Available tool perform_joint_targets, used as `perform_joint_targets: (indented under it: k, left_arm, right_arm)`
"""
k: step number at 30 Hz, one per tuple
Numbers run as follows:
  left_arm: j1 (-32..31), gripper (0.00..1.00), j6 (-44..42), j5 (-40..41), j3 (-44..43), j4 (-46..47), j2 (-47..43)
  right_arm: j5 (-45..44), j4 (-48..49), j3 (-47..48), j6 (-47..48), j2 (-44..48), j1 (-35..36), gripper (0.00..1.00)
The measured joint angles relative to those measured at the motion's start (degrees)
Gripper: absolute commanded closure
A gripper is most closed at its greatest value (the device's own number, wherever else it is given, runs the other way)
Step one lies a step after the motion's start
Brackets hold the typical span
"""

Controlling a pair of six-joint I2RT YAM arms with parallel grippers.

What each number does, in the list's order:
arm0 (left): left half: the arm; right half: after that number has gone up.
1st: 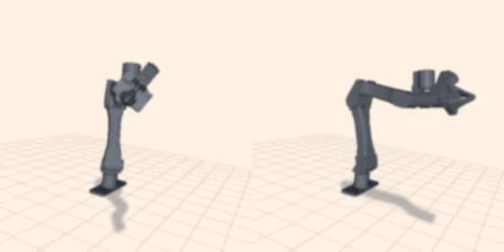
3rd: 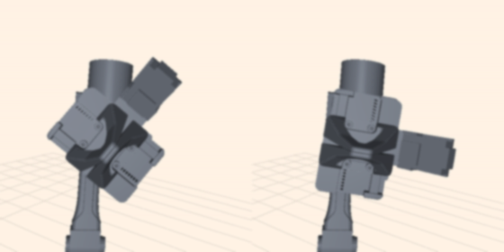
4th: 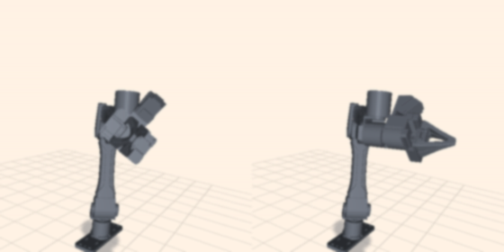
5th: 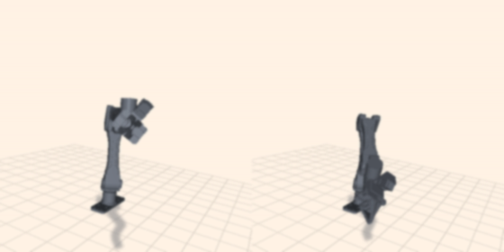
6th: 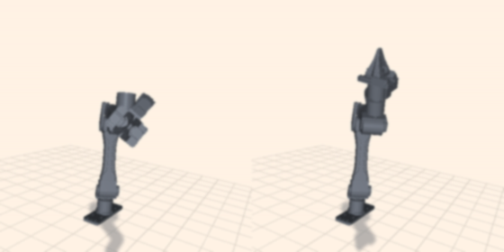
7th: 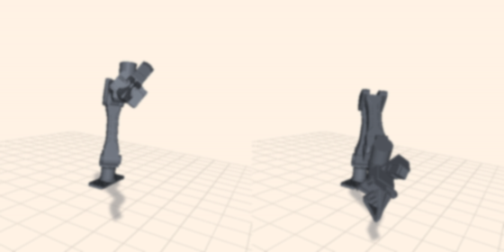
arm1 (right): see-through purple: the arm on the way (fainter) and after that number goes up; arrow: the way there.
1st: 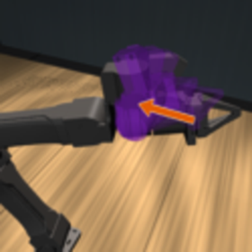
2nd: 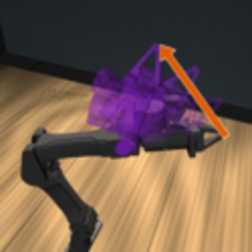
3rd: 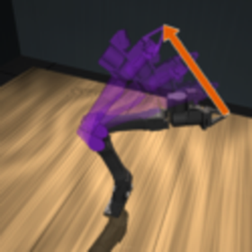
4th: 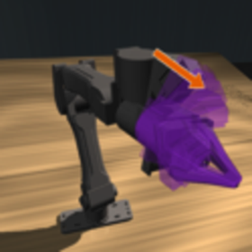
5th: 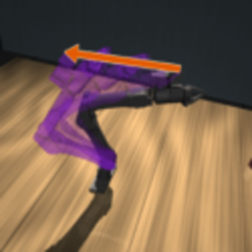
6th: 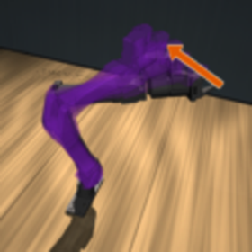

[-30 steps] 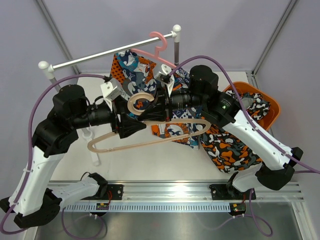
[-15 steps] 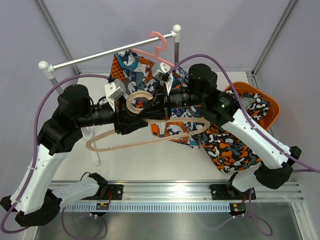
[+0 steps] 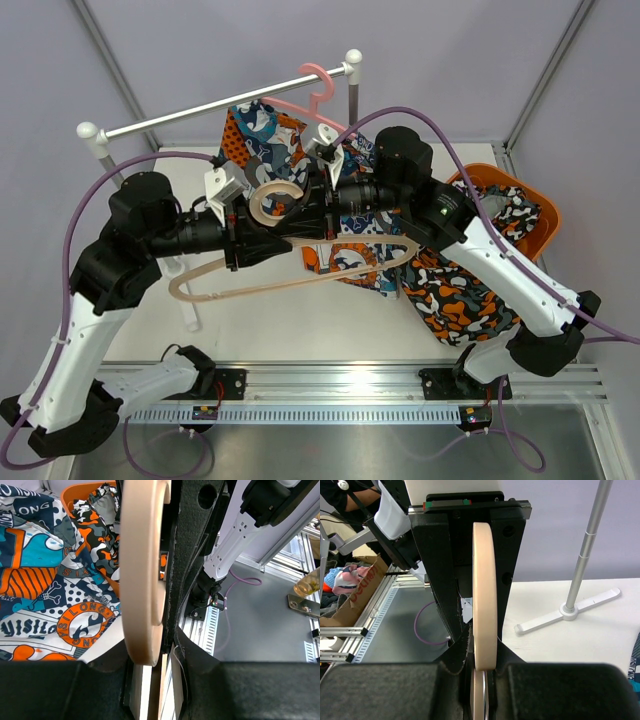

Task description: Remove the shorts from the hanger

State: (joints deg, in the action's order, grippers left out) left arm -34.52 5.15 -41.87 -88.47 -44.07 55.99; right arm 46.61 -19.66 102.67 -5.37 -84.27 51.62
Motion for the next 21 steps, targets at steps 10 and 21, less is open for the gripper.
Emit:
perform_joint_targets:
  k: [10,21]
  left_arm:
    - [0.0,1.0,-0.6,1.5,0.0,-0.3,-0.5]
    - [-0.1,1.0,-1.4,1.9,0.0,-1.4,-1.1]
  right_arm:
    - [-2.1,-0.6,0.4,0.9,0.0,0.7,0.63]
    - [-7.4,-1.9,-0.1,3.3,1.9,1.3,0.54]
